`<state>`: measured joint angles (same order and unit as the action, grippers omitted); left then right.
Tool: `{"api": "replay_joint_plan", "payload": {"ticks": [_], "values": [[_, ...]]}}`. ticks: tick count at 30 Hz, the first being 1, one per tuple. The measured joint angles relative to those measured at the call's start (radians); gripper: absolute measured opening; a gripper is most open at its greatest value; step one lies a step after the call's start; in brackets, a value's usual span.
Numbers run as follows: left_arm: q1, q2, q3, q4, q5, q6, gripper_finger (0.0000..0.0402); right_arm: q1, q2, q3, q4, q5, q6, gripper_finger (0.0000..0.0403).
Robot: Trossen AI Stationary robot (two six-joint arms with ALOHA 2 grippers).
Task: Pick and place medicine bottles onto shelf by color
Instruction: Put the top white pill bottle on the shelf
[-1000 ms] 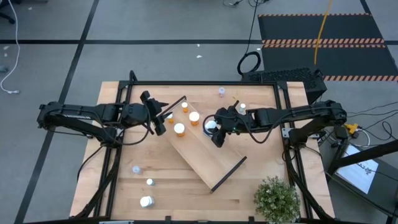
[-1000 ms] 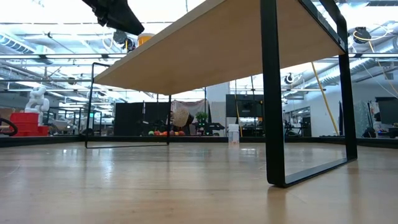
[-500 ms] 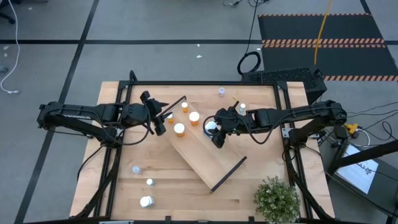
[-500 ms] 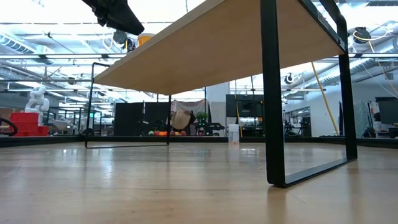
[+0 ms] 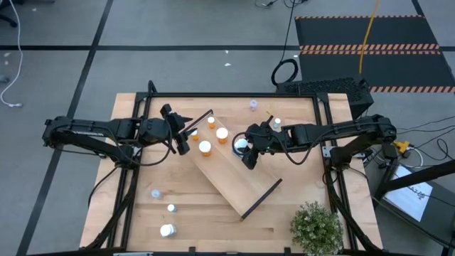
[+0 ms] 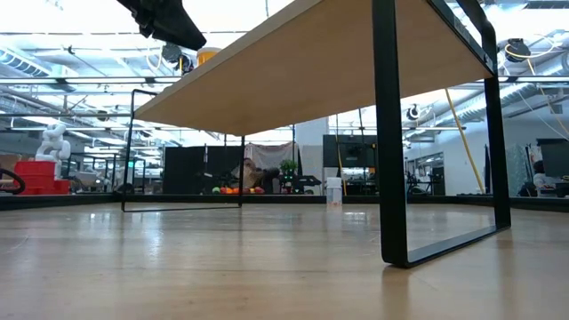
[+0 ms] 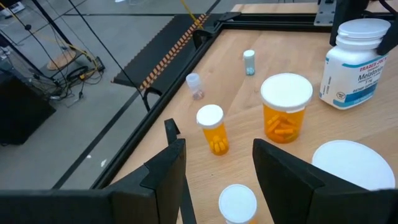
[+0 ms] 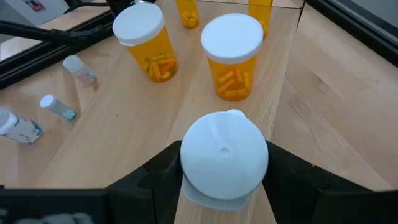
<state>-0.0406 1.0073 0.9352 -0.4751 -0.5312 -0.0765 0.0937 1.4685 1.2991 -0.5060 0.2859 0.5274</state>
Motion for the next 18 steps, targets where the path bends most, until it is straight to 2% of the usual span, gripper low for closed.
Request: {"api": "replay_joint_plan", "payload": {"ticks": [12,18], "values": [[0.0,0.0,0.0,0.0,0.0,0.001,0.0186,0.0,0.0,-0.001,0.007,-0.002,-0.03,0.0189],[0.0,0.0,0.0,0.0,0.0,0.001,0.0186,0.0,0.0,-0.001,0.013,-0.002,-0.031,0.0221]]}}
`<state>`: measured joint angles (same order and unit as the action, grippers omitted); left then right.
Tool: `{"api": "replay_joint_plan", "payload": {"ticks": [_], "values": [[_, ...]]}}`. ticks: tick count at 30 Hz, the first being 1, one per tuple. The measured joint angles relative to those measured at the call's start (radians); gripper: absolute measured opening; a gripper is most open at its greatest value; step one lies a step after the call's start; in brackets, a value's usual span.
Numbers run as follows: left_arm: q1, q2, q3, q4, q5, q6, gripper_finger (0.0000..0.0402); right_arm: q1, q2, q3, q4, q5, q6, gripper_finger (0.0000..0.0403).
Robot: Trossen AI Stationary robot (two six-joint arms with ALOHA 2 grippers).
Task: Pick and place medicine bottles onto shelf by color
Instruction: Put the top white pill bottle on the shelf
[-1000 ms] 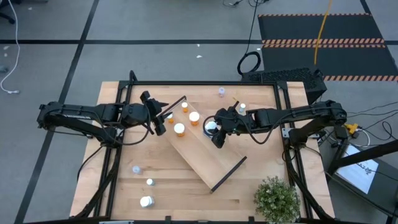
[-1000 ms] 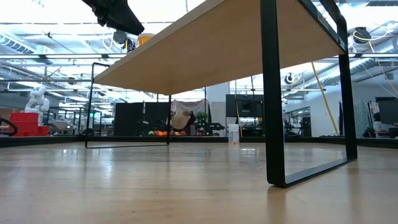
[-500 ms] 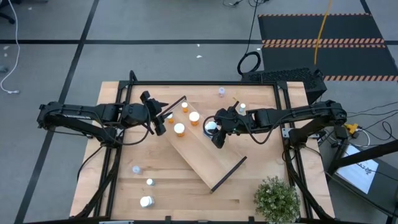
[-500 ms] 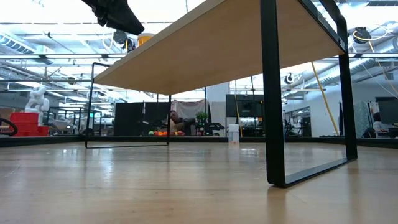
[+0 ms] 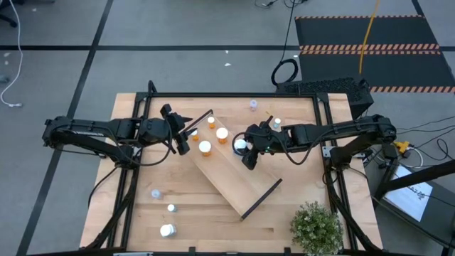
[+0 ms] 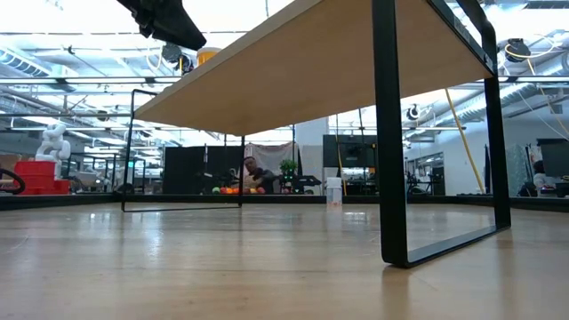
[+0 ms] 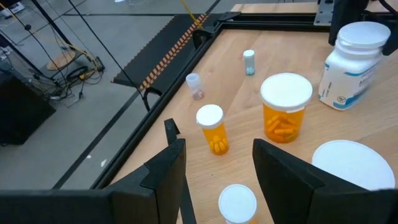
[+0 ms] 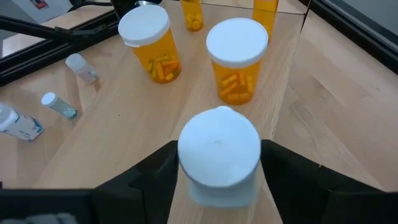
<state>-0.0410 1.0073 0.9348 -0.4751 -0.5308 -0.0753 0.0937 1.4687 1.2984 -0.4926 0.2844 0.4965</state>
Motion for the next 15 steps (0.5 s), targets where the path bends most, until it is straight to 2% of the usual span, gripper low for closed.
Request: {"api": "replay_joint_plan", "payload": {"ticks": [5,15], "values": [[0.0,0.0,0.0,0.0,0.0,0.001,0.0186,0.0,0.0,0.0,0.008,0.0,0.0,0.0238],[0.0,0.0,0.0,-0.001,0.008,0.001,0.0186,0.006,-0.011,-0.001,0.02,0.0,-0.012,0.024]]}}
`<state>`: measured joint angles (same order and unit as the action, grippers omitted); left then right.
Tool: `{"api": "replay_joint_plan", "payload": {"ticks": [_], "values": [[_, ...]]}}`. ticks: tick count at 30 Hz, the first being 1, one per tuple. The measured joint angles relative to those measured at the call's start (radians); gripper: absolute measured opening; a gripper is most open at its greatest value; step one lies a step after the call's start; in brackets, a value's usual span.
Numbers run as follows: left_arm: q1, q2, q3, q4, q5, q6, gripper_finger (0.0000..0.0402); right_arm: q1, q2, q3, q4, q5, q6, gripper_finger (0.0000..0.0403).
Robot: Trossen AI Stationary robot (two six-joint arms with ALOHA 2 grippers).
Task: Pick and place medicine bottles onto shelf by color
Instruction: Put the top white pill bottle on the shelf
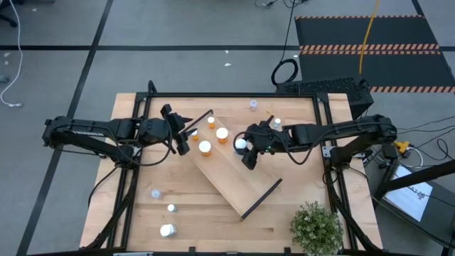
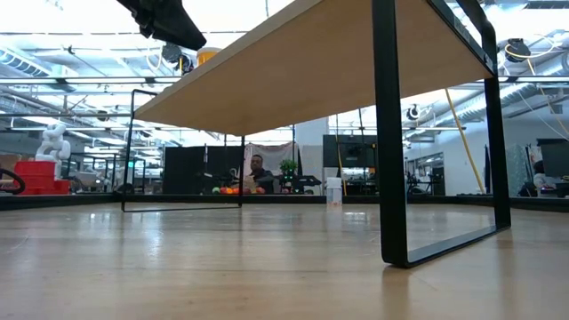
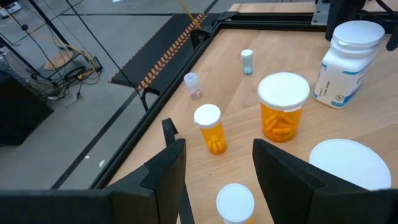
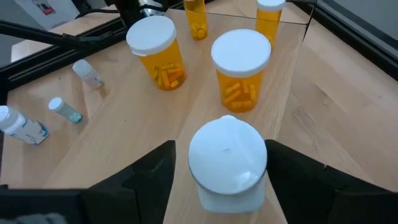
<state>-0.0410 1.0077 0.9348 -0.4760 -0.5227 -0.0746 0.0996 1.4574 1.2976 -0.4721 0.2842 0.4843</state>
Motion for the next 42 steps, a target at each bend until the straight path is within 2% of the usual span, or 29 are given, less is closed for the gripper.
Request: {"api": "replay_joint_plan", "payload": {"ticks": [10,16,19,24,30,36,40,42], "values": [[0.0,0.0,0.0,-0.007,0.001,-0.005,0.0186,0.007,-0.064,0.0,-0.079,0.03,-0.063,0.0239],[0.0,0.0,0.0,-0.017,0.001,-0.013,0.0186,0.007,-0.082,-0.034,-0.099,0.041,-0.078,0.0225],[0.0,0.0,0.0,-0.021,0.001,-0.02,0.0186,0.007,-0.082,-0.076,-0.104,0.087,-0.099,0.0212],[-0.008,0.0,0.0,-0.023,0.001,-0.031,0.0186,-0.002,-0.081,-0.148,-0.027,0.081,-0.138,0.0184],[-0.026,0.0,0.0,-0.022,0.002,-0.032,0.0186,0.002,-0.081,-0.161,-0.018,0.06,-0.159,0.0152],[-0.027,0.0,0.0,-0.021,0.001,-0.033,0.0186,-0.024,-0.079,-0.164,-0.004,0.143,-0.204,0.0127],[-0.027,0.0,0.0,-0.02,0.001,-0.034,0.0186,-0.048,-0.076,-0.204,0.09,0.123,-0.226,0.0106],[-0.028,0.0,0.0,-0.019,0.001,-0.034,0.0186,-0.057,-0.076,-0.224,0.138,0.078,-0.241,0.0096]]}}
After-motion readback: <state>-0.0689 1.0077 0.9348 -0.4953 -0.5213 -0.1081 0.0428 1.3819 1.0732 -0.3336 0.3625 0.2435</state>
